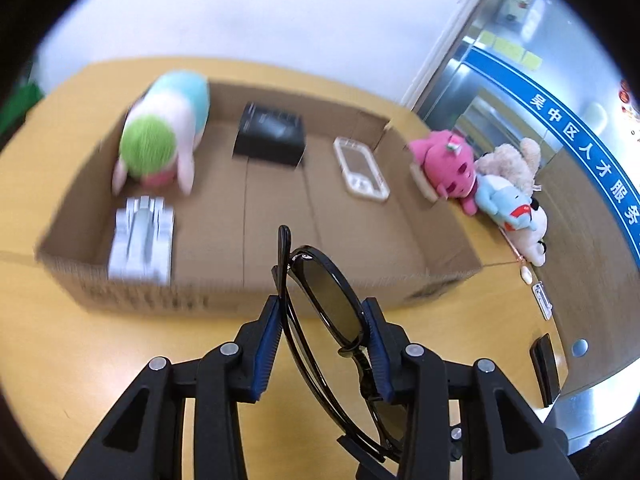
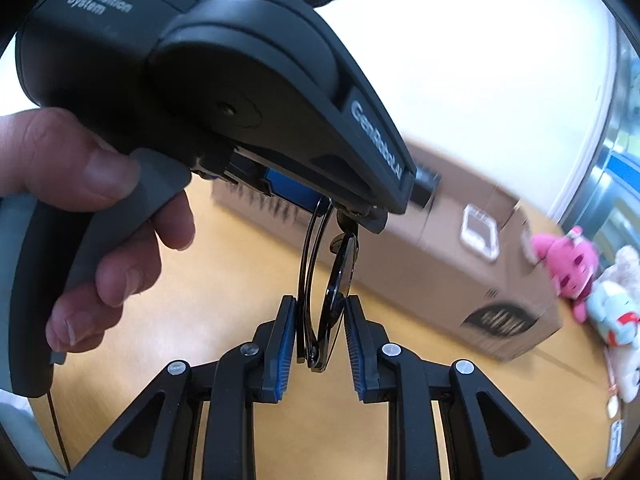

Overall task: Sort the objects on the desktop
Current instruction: 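Carry the sunglasses with both grippers over the cardboard box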

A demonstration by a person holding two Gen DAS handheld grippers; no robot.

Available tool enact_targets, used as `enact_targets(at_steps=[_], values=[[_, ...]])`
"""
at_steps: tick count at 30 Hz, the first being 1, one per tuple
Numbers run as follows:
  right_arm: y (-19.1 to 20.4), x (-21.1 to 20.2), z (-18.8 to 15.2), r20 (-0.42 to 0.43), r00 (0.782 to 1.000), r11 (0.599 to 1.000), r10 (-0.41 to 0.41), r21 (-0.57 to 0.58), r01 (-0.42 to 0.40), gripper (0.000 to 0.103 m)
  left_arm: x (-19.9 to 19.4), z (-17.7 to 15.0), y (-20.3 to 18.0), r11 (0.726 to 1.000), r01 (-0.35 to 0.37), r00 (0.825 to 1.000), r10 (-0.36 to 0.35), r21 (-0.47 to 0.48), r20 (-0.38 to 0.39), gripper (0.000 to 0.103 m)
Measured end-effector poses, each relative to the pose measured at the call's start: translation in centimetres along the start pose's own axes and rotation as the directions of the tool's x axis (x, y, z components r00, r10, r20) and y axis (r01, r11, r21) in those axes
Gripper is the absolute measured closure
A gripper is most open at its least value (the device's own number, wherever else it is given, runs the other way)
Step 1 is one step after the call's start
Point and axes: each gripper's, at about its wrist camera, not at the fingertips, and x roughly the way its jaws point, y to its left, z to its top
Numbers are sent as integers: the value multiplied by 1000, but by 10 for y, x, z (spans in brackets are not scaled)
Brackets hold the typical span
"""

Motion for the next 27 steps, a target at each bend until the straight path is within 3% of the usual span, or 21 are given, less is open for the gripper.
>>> enact_targets(at_steps=[7, 14, 20, 27], values=[[-48, 19, 64, 62, 998, 999, -27, 47, 24, 80, 14, 78, -12, 998, 2, 1000, -3, 69, 10, 65], [-132, 81, 111, 5, 999, 983, 41, 177, -41, 80, 74, 146, 1, 998, 23, 996, -18, 66, -85, 65], [-159, 143, 114, -110, 988, 961, 107, 267, -74, 79, 144, 158, 25, 1000, 11, 977, -6, 24, -212, 65], [-156, 200, 104, -301, 931, 929, 205, 359, -88, 79, 208, 146, 52, 998, 40, 936, -53, -43, -347, 65]])
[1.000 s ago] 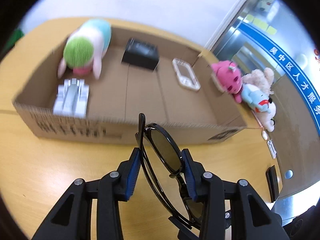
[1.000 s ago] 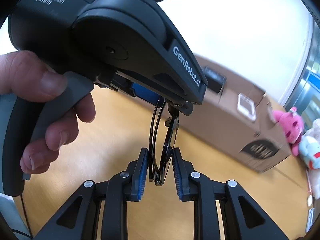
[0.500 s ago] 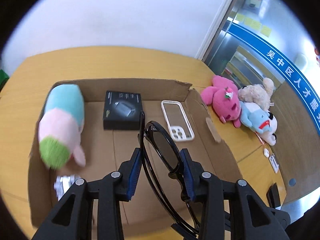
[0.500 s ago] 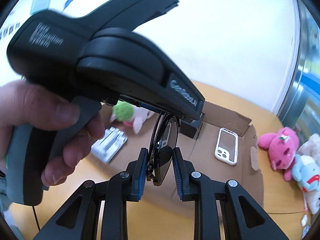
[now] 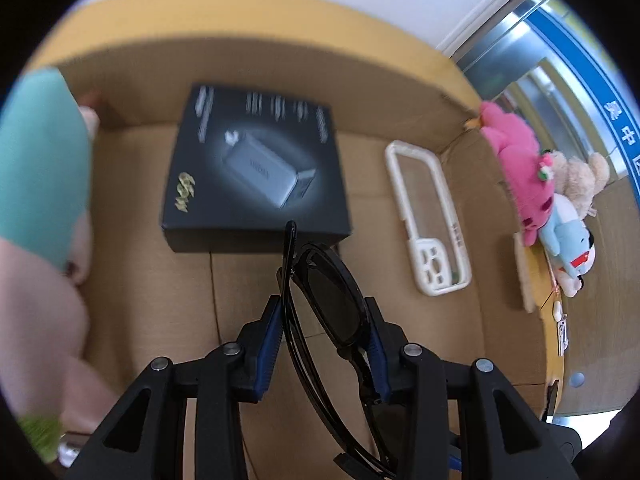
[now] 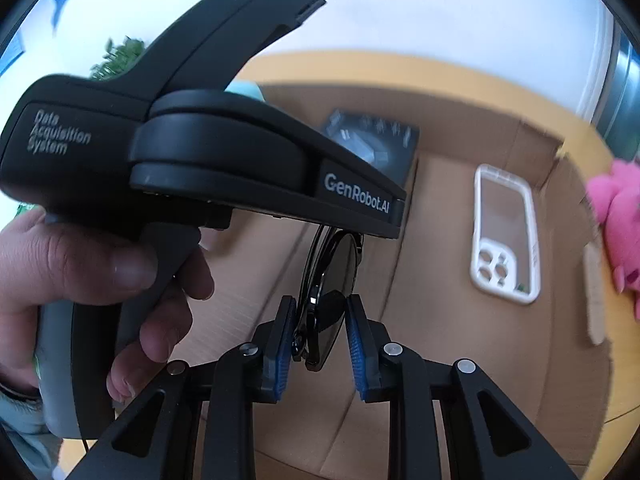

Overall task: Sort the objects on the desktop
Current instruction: 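Carry the sunglasses with both grippers over the cardboard box, then lower the sunglasses into the box and open both grippers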

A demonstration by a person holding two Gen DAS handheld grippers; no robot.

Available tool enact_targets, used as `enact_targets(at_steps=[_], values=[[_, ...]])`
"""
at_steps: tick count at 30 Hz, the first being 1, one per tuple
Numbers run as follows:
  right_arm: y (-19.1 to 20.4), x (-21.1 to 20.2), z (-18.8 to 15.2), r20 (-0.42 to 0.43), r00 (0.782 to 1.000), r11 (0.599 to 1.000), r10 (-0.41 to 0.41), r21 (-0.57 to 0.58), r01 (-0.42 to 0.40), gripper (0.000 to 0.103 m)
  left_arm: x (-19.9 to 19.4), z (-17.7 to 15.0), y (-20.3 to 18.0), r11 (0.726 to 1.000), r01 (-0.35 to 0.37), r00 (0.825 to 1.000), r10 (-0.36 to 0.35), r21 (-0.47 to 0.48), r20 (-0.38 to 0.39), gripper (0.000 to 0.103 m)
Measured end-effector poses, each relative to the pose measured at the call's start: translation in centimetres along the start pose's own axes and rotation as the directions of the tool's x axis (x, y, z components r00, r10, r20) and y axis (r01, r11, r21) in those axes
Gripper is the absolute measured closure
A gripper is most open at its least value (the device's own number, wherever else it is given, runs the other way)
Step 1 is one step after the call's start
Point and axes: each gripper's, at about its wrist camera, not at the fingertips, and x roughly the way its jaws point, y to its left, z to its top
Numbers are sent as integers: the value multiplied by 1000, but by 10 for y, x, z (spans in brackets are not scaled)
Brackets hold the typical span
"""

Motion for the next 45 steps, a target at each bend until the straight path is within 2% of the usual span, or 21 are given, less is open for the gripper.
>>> enact_targets(at_steps=[5, 11, 16, 18, 19, 21, 23, 26, 27, 28, 29, 30, 31, 32, 33, 35, 37, 39, 41, 43, 45], values=[[1, 24, -5, -111, 994, 1000, -5, 26, 8, 78, 14, -7, -5, 999, -25, 999, 27, 49, -37, 65], [2, 25, -10, -133, 991, 998, 25, 62, -17, 78, 10, -11, -2, 997, -30, 998, 34, 75, -50, 65], [5, 23, -16, -140, 989, 995, 52, 95, -39, 75, 6, -14, 2, 998, -39, 998, 42, 53, -56, 65], [6, 19, -19, -135, 990, 994, 50, 105, -36, 70, 2, -15, 4, 998, -45, 997, 47, 44, -53, 65], [6, 16, -22, -124, 991, 993, 53, 113, -39, 64, -3, -16, 5, 998, -39, 998, 41, 40, -44, 65], [6, 5, -27, -93, 995, 992, 43, 120, -32, 49, -17, -20, 4, 998, -39, 999, 39, 46, -12, 65], [7, -10, -32, -46, 998, 992, 42, 118, -36, 29, -36, -26, 1, 997, -51, 998, 48, 66, 41, 65], [5, -49, -40, 82, 997, 997, -6, 81, 0, 22, -78, -42, -6, 991, -76, 985, 58, 111, 163, 64], [8, -69, -47, 147, 989, 998, -35, 61, 26, 21, -94, -49, -7, 989, -80, 976, 53, 124, 209, 62], [10, -80, -52, 184, 981, 998, -53, 52, 44, 14, -112, -62, -8, 986, -93, 962, 54, 138, 268, 55], [12, -98, -61, 254, 963, 996, -87, 42, 79, 3, -127, -74, -7, 982, -118, 944, 65, 146, 323, 45], [9, -107, -66, 300, 947, 994, -112, 38, 106, 0, -140, -87, -6, 978, -149, 921, 82, 149, 382, 38], [7, -117, -75, 365, 920, 990, -141, 33, 139, 0, -154, -104, -6, 971, -189, 885, 104, 147, 454, 28], [5, -118, -76, 395, 905, 987, -156, 32, 156, 0, -160, -116, -8, 965, -219, 854, 118, 143, 507, 24], [4, -119, -84, 415, 894, 984, -171, 34, 172, 0, -165, -130, -9, 959, -249, 819, 132, 138, 558, 24], [0, -109, -96, 419, 889, 981, -188, 45, 186, 0, -167, -154, -6, 941, -319, 762, 183, 113, 621, 24], [-5, -96, -101, 404, 891, 978, -206, 62, 198, 0, -162, -172, -2, 926, -370, 721, 239, 70, 651, 24], [-16, -83, -115, 383, 897, 976, -219, 105, 193, 0, -154, -185, 7, 922, -385, 700, 273, 27, 660, 24], [-23, -80, -120, 365, 906, 973, -214, 156, 168, 0, -143, -191, 16, 922, -387, 690, 297, -9, 660, 24], [-28, -83, -126, 422, 875, 970, -238, 154, 189, 0, -130, -195, 26, 917, -396, 682, 328, -47, 653, 24], [-26, -79, -127, 434, 873, 974, -223, 142, 178, 0, -123, -203, 35, 917, -393, 679, 344, -75, 648, 24]])
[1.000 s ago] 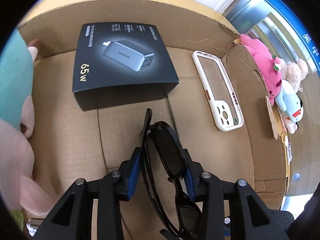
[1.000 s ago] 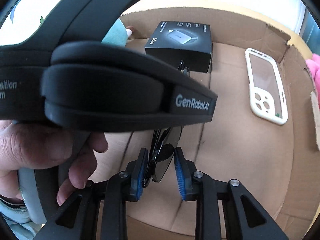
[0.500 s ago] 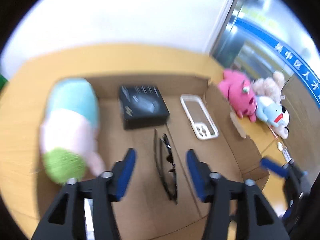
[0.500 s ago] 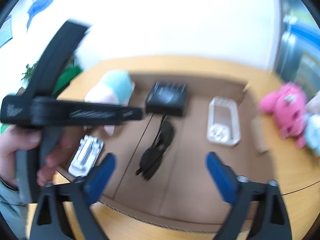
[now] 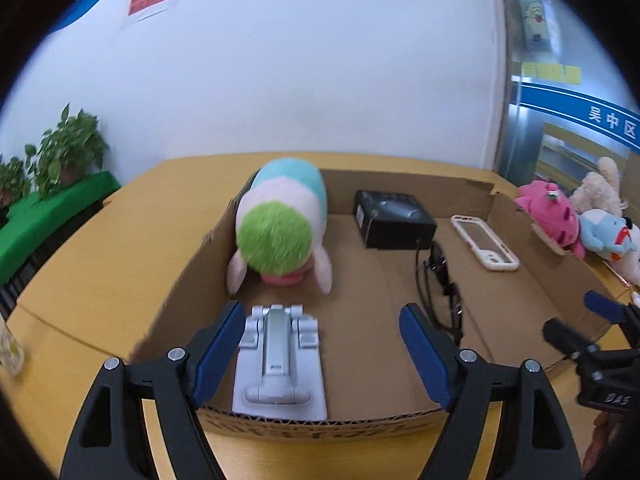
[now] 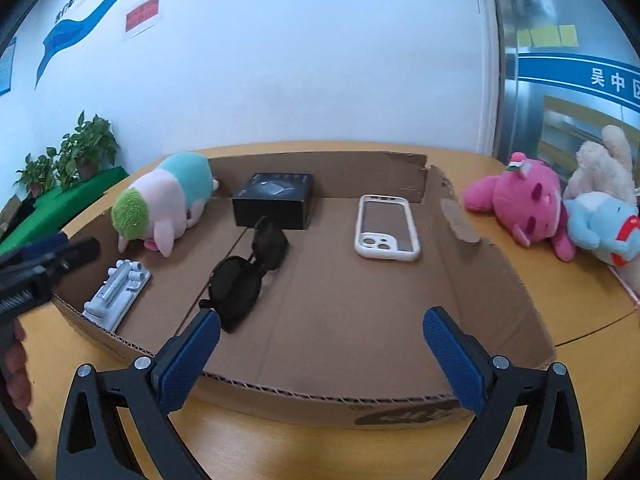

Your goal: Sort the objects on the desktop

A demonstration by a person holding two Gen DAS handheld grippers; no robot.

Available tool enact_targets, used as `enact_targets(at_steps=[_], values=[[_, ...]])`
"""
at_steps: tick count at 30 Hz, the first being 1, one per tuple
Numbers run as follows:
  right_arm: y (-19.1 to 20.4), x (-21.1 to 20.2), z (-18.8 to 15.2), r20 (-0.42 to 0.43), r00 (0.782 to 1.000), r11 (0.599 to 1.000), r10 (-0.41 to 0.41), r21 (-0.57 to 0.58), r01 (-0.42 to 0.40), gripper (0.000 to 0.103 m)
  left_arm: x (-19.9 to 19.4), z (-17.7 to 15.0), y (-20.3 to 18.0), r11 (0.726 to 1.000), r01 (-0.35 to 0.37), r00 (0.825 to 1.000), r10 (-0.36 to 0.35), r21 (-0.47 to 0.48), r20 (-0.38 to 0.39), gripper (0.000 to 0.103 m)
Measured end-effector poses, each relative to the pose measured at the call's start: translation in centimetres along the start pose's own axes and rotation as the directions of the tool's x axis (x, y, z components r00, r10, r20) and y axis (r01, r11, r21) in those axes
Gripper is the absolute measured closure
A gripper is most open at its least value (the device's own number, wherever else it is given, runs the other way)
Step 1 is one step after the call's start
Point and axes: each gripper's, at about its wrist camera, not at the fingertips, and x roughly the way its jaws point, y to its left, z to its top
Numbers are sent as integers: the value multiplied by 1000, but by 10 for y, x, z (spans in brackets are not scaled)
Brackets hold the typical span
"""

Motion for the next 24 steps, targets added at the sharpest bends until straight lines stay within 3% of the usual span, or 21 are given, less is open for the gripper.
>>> enact_targets(at_steps=[4, 6, 8, 24], values=[[0, -3, -4, 69, 998, 1000, 14, -5, -13, 0, -1, -14, -5, 995, -67, 997, 63, 71, 52, 23], [3, -7, -7, 112, 994, 1000, 20, -17, -18, 0, -3, -17, -5, 996, -61, 995, 55, 69, 82, 23], [4, -8, -6, 113, 993, 1000, 22, -19, -20, 0, -5, -22, -4, 996, -60, 992, 52, 68, 111, 22], [3, -4, -5, 105, 994, 1000, 25, -21, -23, 0, -4, -21, -6, 996, -56, 994, 49, 68, 101, 16]])
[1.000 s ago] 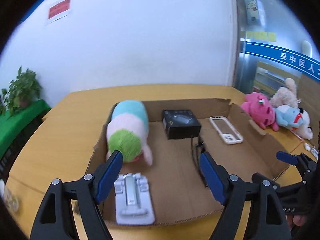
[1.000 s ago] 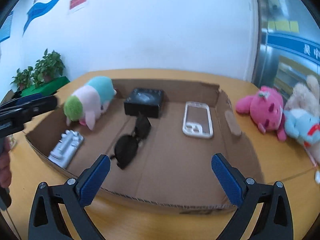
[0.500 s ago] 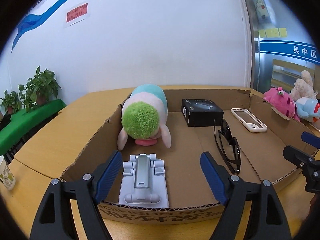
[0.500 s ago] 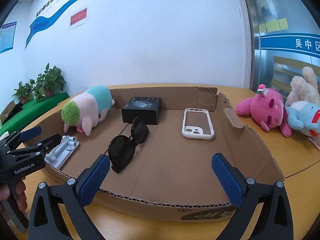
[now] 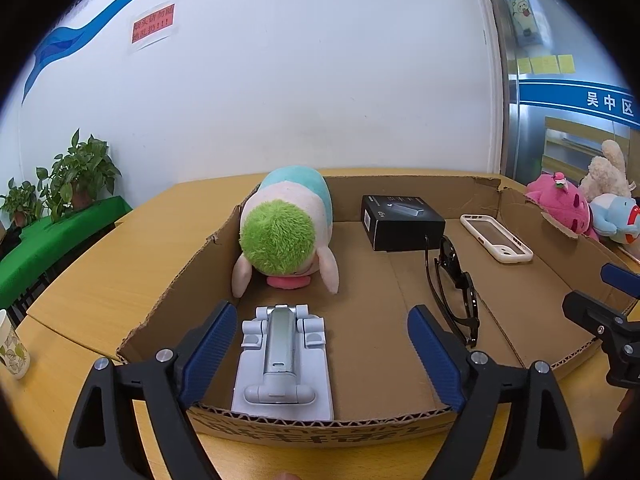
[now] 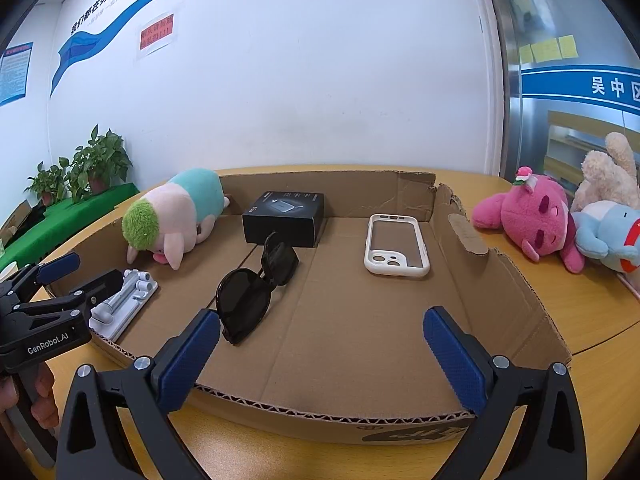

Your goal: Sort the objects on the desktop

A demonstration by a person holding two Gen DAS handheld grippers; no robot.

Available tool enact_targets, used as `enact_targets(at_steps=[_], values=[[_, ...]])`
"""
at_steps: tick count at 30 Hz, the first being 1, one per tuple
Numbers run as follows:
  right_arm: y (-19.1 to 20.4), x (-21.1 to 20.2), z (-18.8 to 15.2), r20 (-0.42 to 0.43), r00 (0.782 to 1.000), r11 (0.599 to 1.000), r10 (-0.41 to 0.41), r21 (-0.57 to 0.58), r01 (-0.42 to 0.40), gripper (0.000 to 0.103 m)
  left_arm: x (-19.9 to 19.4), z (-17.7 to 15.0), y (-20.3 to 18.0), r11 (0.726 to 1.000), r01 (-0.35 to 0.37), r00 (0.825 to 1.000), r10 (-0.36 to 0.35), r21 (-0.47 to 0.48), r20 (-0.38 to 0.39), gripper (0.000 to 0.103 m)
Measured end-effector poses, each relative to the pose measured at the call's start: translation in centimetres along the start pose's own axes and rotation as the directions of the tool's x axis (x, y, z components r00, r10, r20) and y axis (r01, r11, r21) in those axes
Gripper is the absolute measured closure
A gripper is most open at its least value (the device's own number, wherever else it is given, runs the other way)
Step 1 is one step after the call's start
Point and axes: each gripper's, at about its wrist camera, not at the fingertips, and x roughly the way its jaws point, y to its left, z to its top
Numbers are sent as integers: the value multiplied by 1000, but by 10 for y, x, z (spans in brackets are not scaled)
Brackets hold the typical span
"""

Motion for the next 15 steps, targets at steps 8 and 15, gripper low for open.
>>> enact_targets(at_steps=[8, 15], values=[[0, -1, 0, -1, 1000, 1000, 2, 0, -2, 0, 0, 0, 0, 1000, 0, 1000, 0, 0, 0, 15], [-1, 0, 0, 0, 1000, 1000, 3, -2, -3, 0, 0, 0, 0, 1000, 0, 1000, 0, 1, 0, 15]])
